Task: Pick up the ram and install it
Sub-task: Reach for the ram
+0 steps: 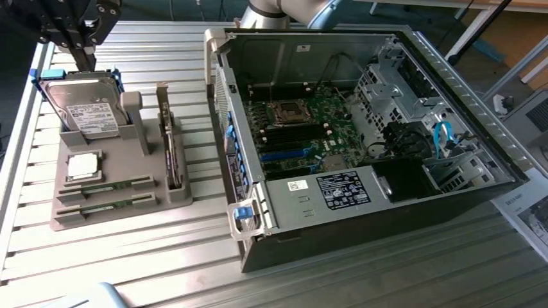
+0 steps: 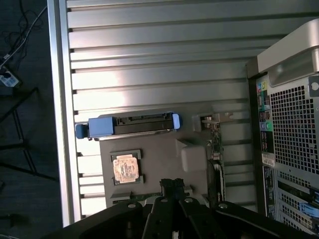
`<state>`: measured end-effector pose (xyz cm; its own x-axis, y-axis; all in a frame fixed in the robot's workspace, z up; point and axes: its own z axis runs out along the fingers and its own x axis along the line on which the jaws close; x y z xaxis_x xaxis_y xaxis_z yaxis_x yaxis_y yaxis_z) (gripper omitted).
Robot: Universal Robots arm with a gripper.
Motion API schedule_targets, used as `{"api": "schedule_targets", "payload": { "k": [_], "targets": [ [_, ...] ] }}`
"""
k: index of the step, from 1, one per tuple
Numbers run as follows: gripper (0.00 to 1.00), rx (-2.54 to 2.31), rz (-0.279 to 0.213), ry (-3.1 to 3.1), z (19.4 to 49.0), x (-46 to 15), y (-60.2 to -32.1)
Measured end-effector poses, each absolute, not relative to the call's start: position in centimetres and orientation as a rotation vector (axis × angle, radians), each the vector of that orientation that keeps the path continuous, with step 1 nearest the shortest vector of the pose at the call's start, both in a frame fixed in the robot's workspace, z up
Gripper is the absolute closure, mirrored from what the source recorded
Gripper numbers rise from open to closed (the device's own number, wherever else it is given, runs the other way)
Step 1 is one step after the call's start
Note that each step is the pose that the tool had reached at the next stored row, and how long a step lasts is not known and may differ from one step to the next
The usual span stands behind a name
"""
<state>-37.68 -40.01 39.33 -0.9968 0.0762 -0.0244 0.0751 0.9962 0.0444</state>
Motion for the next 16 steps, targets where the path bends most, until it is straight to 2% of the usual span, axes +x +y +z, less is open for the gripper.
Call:
{"api": "schedule_targets", "payload": {
  "k": [16],
  "targets": [
    [0.90,0.118,0.068,3.112,39.3,-38.3,-41.9]
  ]
}}
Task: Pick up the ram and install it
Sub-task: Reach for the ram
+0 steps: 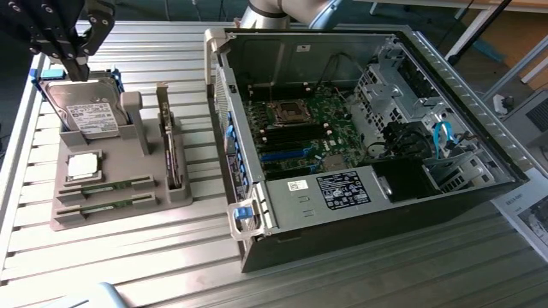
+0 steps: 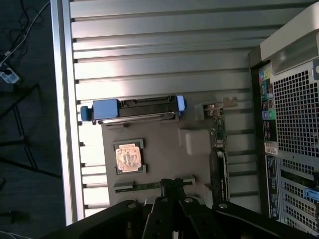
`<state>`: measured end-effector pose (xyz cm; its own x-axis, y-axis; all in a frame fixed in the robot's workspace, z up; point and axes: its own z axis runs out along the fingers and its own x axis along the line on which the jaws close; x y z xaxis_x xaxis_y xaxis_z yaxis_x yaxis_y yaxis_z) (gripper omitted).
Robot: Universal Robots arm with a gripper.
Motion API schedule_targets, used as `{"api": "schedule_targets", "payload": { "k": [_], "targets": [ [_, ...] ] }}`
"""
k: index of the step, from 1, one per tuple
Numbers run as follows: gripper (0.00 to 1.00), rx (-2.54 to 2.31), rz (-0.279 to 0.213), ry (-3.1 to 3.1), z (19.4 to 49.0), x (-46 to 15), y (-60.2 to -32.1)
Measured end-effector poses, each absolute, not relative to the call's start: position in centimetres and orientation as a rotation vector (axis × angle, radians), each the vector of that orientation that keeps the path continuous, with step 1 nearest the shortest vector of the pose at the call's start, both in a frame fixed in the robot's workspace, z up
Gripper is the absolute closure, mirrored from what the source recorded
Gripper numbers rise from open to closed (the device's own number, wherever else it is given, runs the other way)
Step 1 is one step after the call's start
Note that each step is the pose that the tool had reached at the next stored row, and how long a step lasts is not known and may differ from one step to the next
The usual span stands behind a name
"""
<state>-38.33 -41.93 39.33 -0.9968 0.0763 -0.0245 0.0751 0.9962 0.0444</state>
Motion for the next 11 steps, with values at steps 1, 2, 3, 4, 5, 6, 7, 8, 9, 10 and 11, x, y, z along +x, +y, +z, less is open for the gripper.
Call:
{"api": "schedule_targets", "payload": {
  "k": [1,2,3,4,5,6,7,8,9,10,11],
  "targets": [
    [0.90,0.118,0.068,3.112,39.3,-38.4,-42.0],
    [0.90,0.118,0.068,3.112,39.3,-38.4,-42.1],
    [0.90,0.118,0.068,3.113,39.3,-38.4,-42.2],
    [0.90,0.118,0.068,3.112,39.3,-38.4,-42.3],
    [0.90,0.118,0.068,3.113,39.3,-38.5,-42.4],
    [0.90,0.118,0.068,3.113,39.3,-38.5,-42.6],
    [0.90,0.118,0.068,3.113,39.3,-38.5,-42.8],
    [0.90,0.118,0.068,3.112,39.3,-38.6,-42.9],
    [0.90,0.118,0.068,3.113,39.3,-38.6,-43.1],
    [0.90,0.118,0.068,3.113,39.3,-38.7,-43.2],
    [0.90,0.118,0.068,3.113,39.3,-38.7,-43.4]
  ]
}}
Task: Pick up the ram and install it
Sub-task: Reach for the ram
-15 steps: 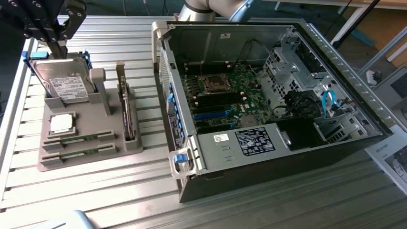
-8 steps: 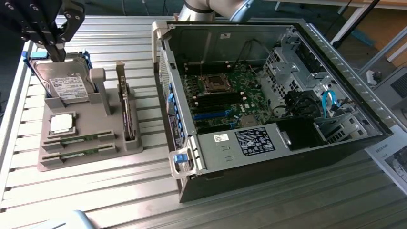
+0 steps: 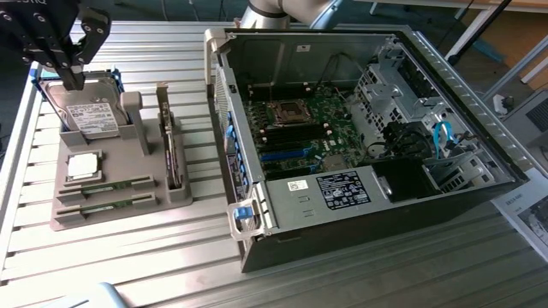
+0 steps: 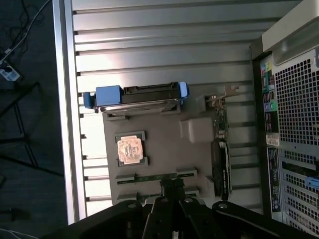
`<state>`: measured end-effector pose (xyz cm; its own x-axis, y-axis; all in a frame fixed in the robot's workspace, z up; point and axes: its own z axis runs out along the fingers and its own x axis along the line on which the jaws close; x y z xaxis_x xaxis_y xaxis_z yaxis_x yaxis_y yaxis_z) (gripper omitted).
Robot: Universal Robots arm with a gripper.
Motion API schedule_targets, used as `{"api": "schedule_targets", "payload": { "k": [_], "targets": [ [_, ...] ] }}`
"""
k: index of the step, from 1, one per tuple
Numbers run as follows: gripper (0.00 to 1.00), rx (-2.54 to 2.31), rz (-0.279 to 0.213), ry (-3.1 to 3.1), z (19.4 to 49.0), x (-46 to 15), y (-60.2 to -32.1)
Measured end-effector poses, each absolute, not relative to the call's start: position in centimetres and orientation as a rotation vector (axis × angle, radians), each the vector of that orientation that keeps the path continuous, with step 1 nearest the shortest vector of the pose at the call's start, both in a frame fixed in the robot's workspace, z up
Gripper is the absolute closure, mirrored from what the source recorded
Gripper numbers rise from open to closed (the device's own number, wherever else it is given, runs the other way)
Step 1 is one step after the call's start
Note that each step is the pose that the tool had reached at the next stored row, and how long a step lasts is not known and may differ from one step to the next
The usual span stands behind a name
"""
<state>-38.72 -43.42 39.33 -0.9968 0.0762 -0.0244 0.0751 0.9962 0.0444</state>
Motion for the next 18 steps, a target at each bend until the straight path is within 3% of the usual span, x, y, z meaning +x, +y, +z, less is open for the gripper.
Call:
{"api": "schedule_targets", "payload": {
  "k": [18],
  "targets": [
    [0.90,0.118,0.068,3.112,39.3,-39.2,-45.5]
  ]
}}
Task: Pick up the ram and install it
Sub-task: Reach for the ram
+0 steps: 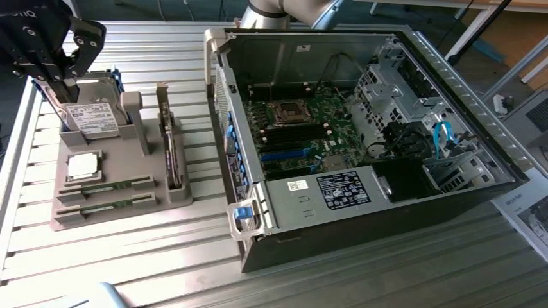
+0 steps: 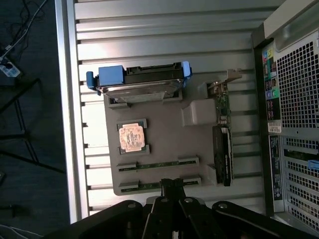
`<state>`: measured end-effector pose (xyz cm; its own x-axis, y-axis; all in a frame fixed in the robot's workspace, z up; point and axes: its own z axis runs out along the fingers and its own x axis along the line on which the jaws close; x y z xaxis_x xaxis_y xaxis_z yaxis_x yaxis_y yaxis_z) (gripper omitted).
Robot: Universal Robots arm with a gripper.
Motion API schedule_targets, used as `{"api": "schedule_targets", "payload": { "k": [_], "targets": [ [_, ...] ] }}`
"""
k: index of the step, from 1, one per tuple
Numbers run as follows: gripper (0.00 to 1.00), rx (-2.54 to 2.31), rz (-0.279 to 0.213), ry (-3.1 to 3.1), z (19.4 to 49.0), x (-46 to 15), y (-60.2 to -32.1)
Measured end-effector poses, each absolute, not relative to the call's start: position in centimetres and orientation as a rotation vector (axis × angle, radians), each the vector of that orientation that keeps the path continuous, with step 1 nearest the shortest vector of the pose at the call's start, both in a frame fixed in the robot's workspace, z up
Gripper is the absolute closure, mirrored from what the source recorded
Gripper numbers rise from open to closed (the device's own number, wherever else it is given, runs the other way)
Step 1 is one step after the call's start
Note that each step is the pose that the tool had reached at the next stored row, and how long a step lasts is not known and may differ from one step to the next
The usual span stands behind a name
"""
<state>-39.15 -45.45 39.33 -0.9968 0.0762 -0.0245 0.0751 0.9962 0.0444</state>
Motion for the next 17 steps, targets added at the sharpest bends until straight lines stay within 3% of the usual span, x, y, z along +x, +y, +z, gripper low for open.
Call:
{"api": "schedule_targets", "payload": {
  "k": [17],
  "targets": [
    [0.90,0.121,0.088,3.150,39.33,-38.38,-45.88]
  ]
}}
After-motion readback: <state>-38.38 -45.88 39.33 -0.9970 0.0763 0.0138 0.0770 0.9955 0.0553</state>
